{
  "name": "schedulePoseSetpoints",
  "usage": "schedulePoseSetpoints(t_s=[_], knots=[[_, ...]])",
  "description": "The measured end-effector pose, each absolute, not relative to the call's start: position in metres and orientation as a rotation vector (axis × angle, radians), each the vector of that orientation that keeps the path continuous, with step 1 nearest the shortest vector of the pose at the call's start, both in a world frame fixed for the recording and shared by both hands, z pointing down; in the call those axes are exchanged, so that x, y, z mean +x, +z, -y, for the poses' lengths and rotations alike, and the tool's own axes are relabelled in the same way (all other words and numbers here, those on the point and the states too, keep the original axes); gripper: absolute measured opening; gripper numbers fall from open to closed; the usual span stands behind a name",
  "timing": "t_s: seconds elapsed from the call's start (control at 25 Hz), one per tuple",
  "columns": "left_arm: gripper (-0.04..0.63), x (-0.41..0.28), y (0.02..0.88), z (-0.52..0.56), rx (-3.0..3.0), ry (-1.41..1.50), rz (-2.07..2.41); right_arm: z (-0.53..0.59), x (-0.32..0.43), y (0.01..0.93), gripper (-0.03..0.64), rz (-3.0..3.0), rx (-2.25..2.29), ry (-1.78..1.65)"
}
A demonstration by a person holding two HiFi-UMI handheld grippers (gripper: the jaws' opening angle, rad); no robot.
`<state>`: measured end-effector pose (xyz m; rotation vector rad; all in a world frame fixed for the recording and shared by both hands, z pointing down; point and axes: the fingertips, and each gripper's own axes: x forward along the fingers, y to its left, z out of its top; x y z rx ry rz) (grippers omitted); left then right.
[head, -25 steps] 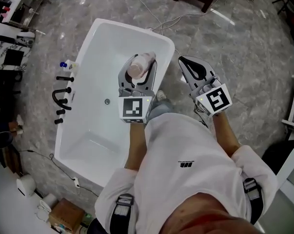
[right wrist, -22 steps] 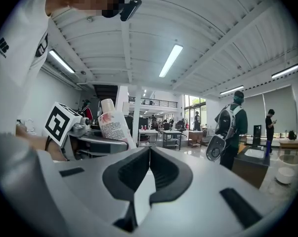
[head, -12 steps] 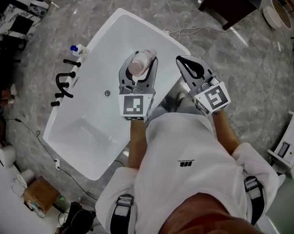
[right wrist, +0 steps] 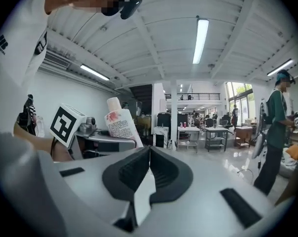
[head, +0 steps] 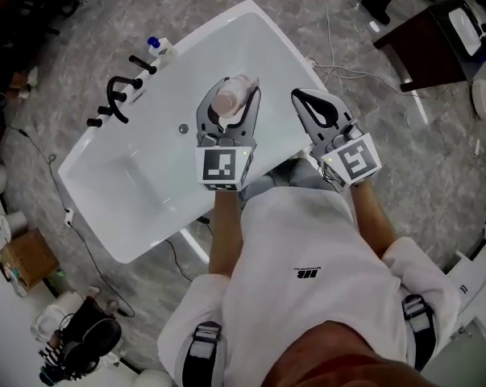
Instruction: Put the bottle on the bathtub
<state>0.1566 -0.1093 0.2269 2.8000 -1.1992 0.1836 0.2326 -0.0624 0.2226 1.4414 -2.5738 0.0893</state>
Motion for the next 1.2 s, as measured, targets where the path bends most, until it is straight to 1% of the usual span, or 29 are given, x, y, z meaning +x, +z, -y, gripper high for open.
schedulePoseSetpoints(t_s=[0.36, 0.56, 1.0, 1.2], knots=[[0.222, 0.143, 0.27, 0.153, 2.586, 0.224, 1.505, 0.12, 0.243, 0.264, -0.005, 2.723, 1.164, 0.152], [0.222, 0.13, 0.296, 0.179, 2.524, 0.259, 1.601, 0.154, 0.243, 0.288, -0.005, 2.748, 1.106, 0.165], [0.222, 0.105, 0.372, 0.239, 2.466, 0.312, 1.626, 0.21, 0.209, 0.354, -0.005, 2.756, 1.022, 0.221], [0.222, 0.097, 0.402, 0.267, 2.475, 0.288, 1.616, 0.236, 0.194, 0.387, -0.005, 2.741, 1.021, 0.225]])
